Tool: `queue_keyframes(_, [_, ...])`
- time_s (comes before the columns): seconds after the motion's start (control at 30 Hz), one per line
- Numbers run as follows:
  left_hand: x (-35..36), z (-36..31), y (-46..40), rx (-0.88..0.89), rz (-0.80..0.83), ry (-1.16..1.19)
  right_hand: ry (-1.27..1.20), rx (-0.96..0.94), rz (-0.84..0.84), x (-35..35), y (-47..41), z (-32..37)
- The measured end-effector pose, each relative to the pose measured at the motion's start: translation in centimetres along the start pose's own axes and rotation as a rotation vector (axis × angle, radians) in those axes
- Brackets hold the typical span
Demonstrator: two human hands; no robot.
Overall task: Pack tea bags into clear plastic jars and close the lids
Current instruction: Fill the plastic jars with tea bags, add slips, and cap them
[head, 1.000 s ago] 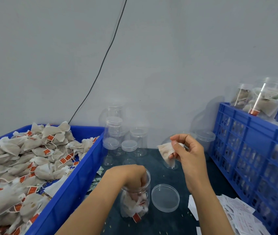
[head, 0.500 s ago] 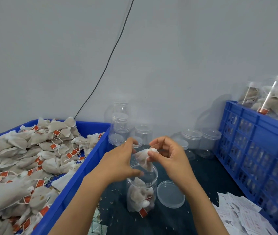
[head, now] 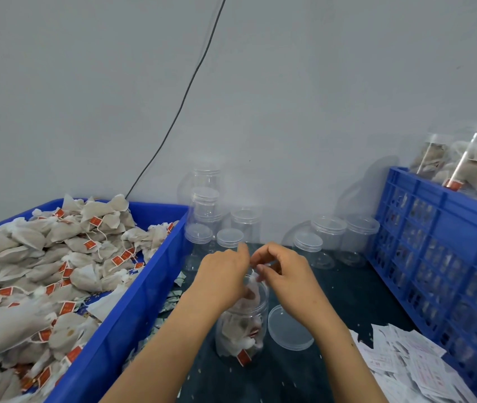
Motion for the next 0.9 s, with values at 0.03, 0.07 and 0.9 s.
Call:
queue_keyframes(0.03, [0.1, 0.0, 0.0, 0.000, 0.006, 0.017, 0.021, 0.007, 0.005, -0.2, 0.0, -0.1])
queue_keyframes(0.07, [0.1, 0.0, 0.1, 0.012, -0.002, 0.031, 0.034, 0.017, 0.009, -0.3, 0.0, -0.3])
queue_keyframes(0.9, [-3.2, -0.1, 0.5, 0.070, 0.526, 0.356, 0.015, 0.300, 0.140, -1.6, -0.3, -3.3])
Point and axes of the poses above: each hand's wrist, its own y-axis away from the middle knuckle, its own x-axis out of the palm, z = x × y, the point moved 1 cm from there along -y, towards the middle knuckle, and after that the axes turned 1 degree about -y, right-handed, at the moved point
